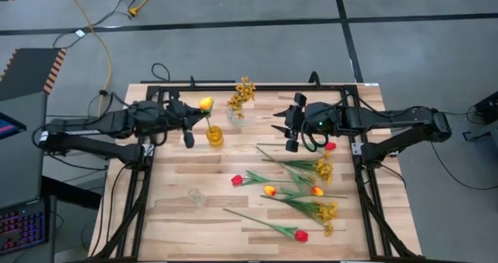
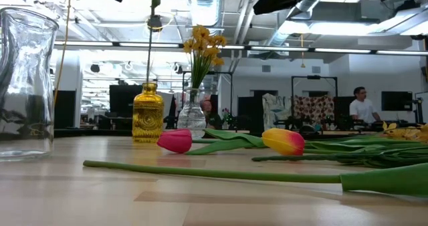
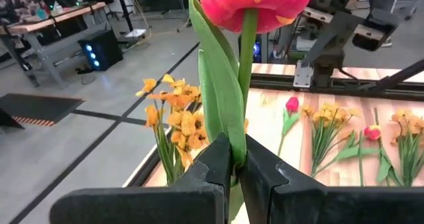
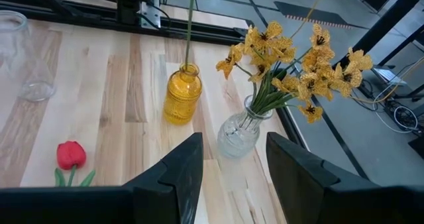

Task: Sort flowers into vase by color
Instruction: Put the top yellow tulip into the yellow vase

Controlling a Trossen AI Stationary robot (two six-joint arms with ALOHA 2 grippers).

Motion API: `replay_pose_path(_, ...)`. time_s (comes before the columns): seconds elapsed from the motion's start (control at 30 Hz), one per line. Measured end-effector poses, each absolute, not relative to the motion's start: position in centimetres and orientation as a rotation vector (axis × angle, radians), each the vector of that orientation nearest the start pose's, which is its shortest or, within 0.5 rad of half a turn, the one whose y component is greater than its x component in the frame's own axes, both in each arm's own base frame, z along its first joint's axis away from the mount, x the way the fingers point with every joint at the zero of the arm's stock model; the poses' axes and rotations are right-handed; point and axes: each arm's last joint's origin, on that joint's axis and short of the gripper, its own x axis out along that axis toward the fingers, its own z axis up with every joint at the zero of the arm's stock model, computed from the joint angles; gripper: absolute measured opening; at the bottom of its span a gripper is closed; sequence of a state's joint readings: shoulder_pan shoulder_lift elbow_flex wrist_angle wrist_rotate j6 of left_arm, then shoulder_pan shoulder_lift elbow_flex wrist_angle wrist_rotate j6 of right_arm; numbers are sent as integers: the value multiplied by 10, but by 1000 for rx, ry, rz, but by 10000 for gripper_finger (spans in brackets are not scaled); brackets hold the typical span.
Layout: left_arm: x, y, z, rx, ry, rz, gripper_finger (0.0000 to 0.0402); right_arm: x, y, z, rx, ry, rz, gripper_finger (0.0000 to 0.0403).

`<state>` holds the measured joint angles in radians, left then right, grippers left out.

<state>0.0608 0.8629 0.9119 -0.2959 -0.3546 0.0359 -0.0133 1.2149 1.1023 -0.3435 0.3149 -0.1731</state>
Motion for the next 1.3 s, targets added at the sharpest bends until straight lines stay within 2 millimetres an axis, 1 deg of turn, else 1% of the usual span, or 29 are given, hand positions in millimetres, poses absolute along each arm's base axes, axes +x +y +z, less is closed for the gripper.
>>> replay_pose_path(0.13,186,21,350,78,270,408,9,264,-12,341,-238,480,-283,192)
replay_pose_path(0.33,186,21,347,43,292,413,9,264,-12,341,-239,481,-282,192)
replay_pose_path(0.57,193,22,334,-10,381,424,9,264,-12,341,-240,480,-282,192)
replay_pose_path(0.87,203,22,320,2,491,423,14,264,-12,341,-237,480,-283,192)
replay_pose_path(1.0,204,22,319,1,501,417,43,264,-13,341,-237,480,-283,192)
replay_pose_path(1.3,201,22,319,2,505,417,141,264,-12,341,-237,481,-283,191)
